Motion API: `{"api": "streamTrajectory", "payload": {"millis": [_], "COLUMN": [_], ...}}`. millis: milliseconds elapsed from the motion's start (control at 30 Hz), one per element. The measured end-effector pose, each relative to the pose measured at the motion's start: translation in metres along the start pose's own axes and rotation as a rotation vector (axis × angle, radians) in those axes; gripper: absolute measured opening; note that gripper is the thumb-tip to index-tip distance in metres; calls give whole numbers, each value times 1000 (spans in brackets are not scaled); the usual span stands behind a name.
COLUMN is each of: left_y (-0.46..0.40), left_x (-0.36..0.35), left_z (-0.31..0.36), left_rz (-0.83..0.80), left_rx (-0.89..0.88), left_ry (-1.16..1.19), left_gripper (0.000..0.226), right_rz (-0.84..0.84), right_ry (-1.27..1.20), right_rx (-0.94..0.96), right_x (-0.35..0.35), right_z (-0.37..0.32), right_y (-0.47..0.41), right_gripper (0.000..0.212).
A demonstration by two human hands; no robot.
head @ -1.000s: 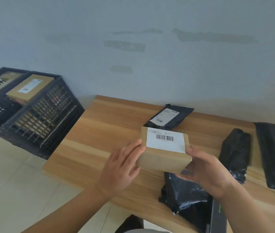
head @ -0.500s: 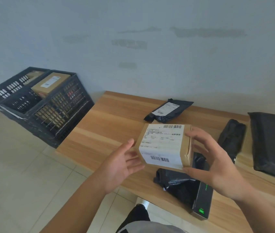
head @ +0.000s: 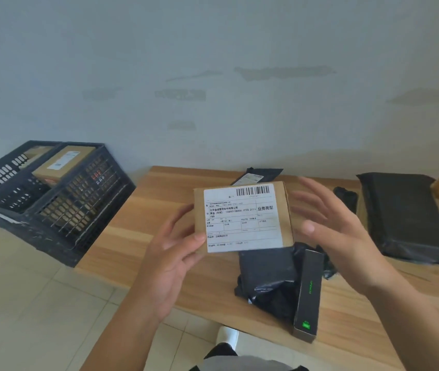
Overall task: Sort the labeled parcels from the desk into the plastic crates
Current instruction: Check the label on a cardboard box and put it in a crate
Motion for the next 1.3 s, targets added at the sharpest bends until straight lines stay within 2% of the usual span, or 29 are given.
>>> {"api": "streamTrajectory", "payload": {"millis": [133, 267, 400, 533, 967, 1300], "left_y": [5, 14, 23, 33, 71, 112], "left_x": [-5, -9, -14, -10, 14, 45], "left_z": [18, 18, 12, 7, -16, -19], "left_rz": [-26, -50, -86, -105, -89, 24], "left_rx": [-130, -171, -169, -178, -118, -114], "left_ry": [-45, -41, -68, -64, 2, -13], "left_gripper": [63, 70, 56, 55, 65, 67], "right_rz": [-7, 65, 128, 113, 50, -18], "right_ry": [-69, -138, -191, -218, -225, -252], "right_rx": [-17, -3, -14, -7, -99, -133], "right_x": [-13, -20, -22, -28, -49, -90], "right_z": [-9, -7, 4, 3, 25, 25], "right_y": [2, 15, 29, 35, 59, 69], "right_gripper": [68, 55, 51, 53, 61, 58]}}
Point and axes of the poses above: each hand's wrist, its own y-axis away from the middle knuckle, its own x-axis out of the back of the hand, z = x × y, the point moved 7 cm from there along -y, towards the middle knuckle, and after that the axes turned 1 degree about -x, right-handed, at the moved point
